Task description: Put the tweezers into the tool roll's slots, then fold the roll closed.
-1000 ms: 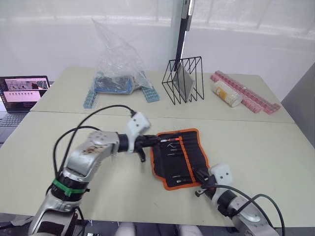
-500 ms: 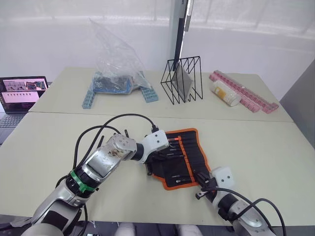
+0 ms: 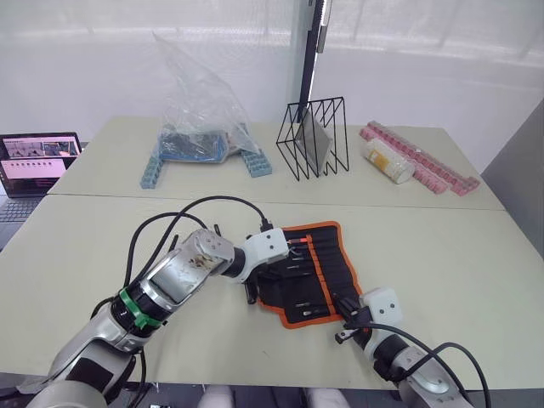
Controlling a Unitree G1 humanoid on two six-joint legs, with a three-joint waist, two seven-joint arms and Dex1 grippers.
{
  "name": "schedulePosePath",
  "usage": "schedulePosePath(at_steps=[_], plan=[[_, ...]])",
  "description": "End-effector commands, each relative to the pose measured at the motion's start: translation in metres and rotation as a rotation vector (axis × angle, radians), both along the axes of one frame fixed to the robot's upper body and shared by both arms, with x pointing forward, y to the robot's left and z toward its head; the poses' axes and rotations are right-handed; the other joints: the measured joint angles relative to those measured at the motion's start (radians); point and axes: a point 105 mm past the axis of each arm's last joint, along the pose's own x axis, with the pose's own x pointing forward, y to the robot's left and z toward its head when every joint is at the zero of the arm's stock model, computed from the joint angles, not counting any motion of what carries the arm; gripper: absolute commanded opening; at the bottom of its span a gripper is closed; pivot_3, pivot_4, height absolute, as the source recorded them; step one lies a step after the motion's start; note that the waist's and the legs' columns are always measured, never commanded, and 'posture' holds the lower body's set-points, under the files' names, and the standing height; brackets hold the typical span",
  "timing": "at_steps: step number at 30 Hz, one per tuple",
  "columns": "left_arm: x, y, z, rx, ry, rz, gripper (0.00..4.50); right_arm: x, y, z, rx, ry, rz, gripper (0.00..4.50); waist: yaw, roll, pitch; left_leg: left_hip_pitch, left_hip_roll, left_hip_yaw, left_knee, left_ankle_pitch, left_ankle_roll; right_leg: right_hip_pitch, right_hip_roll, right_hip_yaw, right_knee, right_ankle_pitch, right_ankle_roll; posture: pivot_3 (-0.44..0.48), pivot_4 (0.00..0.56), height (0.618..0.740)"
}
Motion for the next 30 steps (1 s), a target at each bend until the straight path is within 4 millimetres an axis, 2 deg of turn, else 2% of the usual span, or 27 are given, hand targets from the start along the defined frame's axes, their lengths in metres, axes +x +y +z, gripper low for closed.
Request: schedulePosePath(at_steps=[1, 17, 25, 30], plan=[[0.003, -0.008, 0.005, 0.021, -0.04, -0.032, 0.02, -0.003, 0.002, -0.004, 0.003, 0.019, -0.004, 0.0, 0.0, 0.0, 0.0, 0.0, 0.0, 0.0, 0.0, 0.0, 0.0, 0.0, 0.0, 0.0, 0.0, 0.0, 0.0, 0.0, 0.15, 0.718], [0.021, -0.045, -0.002, 0.024, -0.067, -0.103, 0.02, -0.006, 0.004, -0.006, -0.009, 0.023, 0.002, 0.0, 0.006, 0.0, 0.0, 0.0, -0.001, 0.0, 0.001, 0.0, 0.0, 0.001, 0.0, 0.001, 0.0, 0.0, 0.0, 0.0, 0.15, 0.718], [0.026, -0.068, -0.014, 0.015, -0.076, -0.14, 0.02, -0.006, 0.007, -0.006, -0.007, 0.022, 0.009, 0.0, 0.006, 0.0, 0.0, 0.0, -0.001, 0.0, 0.001, 0.0, 0.0, 0.001, 0.0, 0.001, 0.0, 0.0, 0.0, 0.0, 0.15, 0.718], [0.034, -0.074, -0.017, 0.02, -0.107, -0.147, 0.02, -0.007, 0.007, -0.005, -0.005, 0.022, 0.008, 0.0, 0.006, 0.0, 0.0, 0.0, -0.001, 0.0, 0.001, 0.0, 0.0, 0.002, 0.0, 0.001, 0.0, 0.0, 0.001, 0.0, 0.15, 0.718]])
